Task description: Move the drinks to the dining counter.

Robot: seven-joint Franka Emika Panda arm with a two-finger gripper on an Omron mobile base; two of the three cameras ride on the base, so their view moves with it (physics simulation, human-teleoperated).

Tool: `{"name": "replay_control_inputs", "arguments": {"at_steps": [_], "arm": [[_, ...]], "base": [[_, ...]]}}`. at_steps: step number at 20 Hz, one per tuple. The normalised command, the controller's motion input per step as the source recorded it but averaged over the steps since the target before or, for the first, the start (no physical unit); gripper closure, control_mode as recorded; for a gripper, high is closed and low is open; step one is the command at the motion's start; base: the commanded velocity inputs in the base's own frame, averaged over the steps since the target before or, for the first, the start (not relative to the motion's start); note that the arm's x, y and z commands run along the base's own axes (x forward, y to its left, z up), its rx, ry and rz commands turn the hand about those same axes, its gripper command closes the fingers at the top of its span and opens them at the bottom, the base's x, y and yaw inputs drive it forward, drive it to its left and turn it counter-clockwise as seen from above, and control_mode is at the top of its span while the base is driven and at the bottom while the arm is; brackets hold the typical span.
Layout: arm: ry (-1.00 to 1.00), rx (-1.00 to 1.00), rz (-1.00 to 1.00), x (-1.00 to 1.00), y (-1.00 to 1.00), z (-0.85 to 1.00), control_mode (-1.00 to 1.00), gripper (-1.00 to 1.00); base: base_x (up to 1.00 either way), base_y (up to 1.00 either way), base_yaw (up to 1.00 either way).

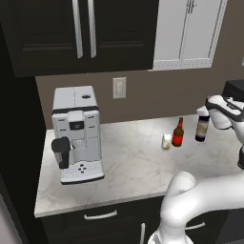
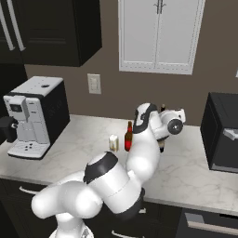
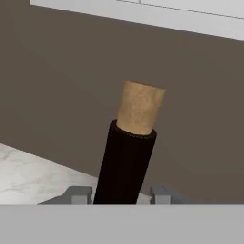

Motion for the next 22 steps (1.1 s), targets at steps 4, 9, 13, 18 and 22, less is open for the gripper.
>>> {"name": "replay_control_inputs", "arguments": {"at_steps": [4,9,13,18,22], "arm": [[-0.02,0.00,0.00,-0.10,0.00,0.02,-1.00,1.00],[-0.26,0.00,0.03,-0.71,0.00,0.55,-1.00,1.00],[-0.40,0.00,0.09,-1.00,0.00,0.94,-1.00,1.00],[-0.20,-0.04,0.14,-0.95,0.12,0.58,-1.00,1.00],[-0.01,-0.09,0.20,-0.82,0.27,0.14,-1.00,1.00]], "base": [[0.00,0.00,0.00],[0.00,0.00,0.00],[0.00,0.00,0.00],[0.00,0.00,0.00],[0.00,0.00,0.00]]}}
